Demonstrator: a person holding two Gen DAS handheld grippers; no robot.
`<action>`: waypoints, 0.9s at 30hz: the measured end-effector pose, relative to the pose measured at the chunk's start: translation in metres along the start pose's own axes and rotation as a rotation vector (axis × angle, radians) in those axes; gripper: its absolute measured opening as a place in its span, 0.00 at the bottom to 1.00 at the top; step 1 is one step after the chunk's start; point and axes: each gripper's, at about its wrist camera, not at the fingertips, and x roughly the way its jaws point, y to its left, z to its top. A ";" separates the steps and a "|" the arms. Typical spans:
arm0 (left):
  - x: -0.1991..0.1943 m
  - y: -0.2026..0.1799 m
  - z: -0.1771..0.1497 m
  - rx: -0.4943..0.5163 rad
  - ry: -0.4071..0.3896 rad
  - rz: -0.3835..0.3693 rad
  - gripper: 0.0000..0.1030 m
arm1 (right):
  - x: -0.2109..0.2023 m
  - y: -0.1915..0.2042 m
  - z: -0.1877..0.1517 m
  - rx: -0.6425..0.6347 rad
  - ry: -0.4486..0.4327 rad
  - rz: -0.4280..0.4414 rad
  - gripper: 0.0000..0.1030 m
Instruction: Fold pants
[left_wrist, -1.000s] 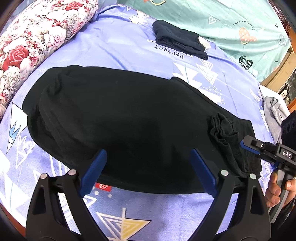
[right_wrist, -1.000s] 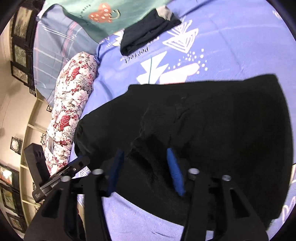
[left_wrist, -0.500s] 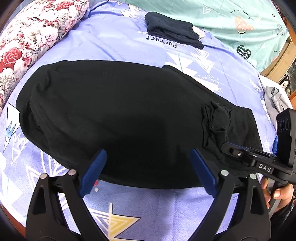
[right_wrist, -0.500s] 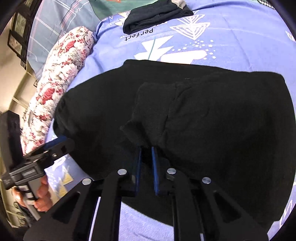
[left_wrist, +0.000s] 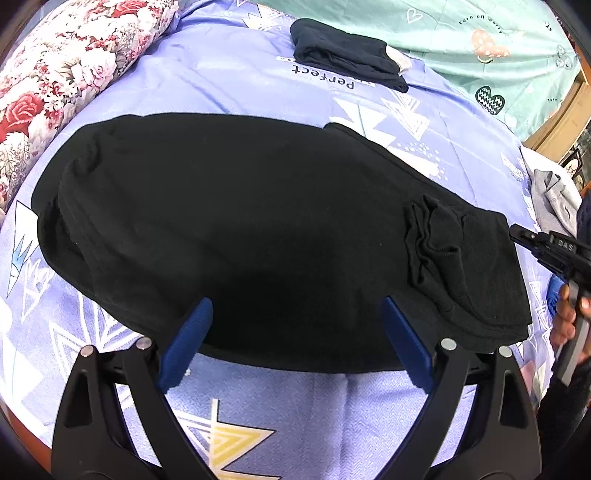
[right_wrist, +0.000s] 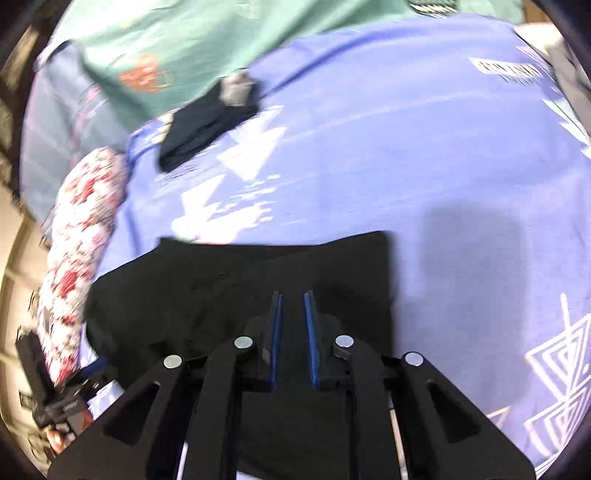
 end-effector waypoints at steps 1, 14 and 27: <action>0.001 -0.001 -0.001 0.002 0.003 0.003 0.91 | 0.004 -0.002 0.001 -0.007 0.004 -0.020 0.14; -0.004 0.000 -0.003 -0.015 0.002 0.016 0.91 | -0.008 -0.019 -0.013 -0.004 0.034 0.006 0.21; 0.004 0.003 -0.005 -0.058 0.020 0.022 0.91 | -0.041 -0.021 -0.093 -0.131 0.100 -0.026 0.29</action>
